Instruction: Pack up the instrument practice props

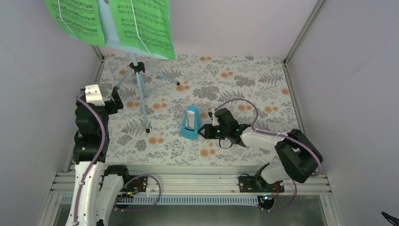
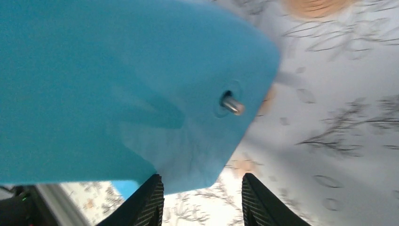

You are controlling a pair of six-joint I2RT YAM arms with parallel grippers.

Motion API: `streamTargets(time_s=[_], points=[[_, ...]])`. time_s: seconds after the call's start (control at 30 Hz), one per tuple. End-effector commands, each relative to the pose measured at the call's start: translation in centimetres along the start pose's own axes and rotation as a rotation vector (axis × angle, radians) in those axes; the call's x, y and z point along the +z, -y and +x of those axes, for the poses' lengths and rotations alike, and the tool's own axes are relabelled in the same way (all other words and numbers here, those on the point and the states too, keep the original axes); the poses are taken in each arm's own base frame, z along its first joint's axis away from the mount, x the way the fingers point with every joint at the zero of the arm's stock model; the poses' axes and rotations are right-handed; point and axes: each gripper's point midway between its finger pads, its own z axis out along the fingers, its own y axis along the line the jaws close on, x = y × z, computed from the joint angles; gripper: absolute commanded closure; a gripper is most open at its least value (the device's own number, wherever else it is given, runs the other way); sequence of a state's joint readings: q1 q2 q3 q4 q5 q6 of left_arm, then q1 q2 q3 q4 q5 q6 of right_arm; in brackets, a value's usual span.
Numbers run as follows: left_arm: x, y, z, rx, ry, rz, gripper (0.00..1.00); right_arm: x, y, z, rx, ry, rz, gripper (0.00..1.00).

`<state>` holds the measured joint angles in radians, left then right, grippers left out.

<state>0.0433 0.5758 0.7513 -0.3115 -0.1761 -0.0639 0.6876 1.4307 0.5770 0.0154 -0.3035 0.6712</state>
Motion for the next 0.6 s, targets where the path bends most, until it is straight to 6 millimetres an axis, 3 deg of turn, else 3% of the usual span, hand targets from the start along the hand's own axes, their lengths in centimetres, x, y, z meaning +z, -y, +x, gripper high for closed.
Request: streamTargets(time_s=[0.0,0.1,0.23,0.3,0.37,0.5,0.57], points=[[-0.2,-0.2,-0.2,-0.012,0.013,-0.009,0.0,0.0,-5.1,-0.8,-0.049,0.045,-0.149,0.61],[-0.2,-0.3,-0.3,-0.011,0.015,-0.012,0.0,0.0,-6.2,-1.0,-0.065,0.059,-0.169,0.61],[-0.2,-0.4,-0.2,-0.01,0.013,-0.017,0.0,-2.1,-5.1,-2.0,-0.098,0.149,-0.097,0.56],[-0.1,-0.3,-0.1,-0.011,0.011,-0.013,0.0,-4.3,-5.3,-2.9,-0.139,0.217,-0.104,0.47],[0.0,-0.3,-0.1,-0.011,0.01,-0.012,0.0,-6.6,-5.8,-3.7,-0.202,0.294,-0.126,0.32],[0.0,-0.2,-0.1,-0.01,0.009,-0.011,0.0,-11.1,-8.7,-5.0,-0.408,0.442,-0.213,0.01],[0.0,-0.3,-0.1,-0.007,0.008,-0.014,0.0,-12.6,-10.4,-5.3,-0.519,0.498,-0.264,0.0]])
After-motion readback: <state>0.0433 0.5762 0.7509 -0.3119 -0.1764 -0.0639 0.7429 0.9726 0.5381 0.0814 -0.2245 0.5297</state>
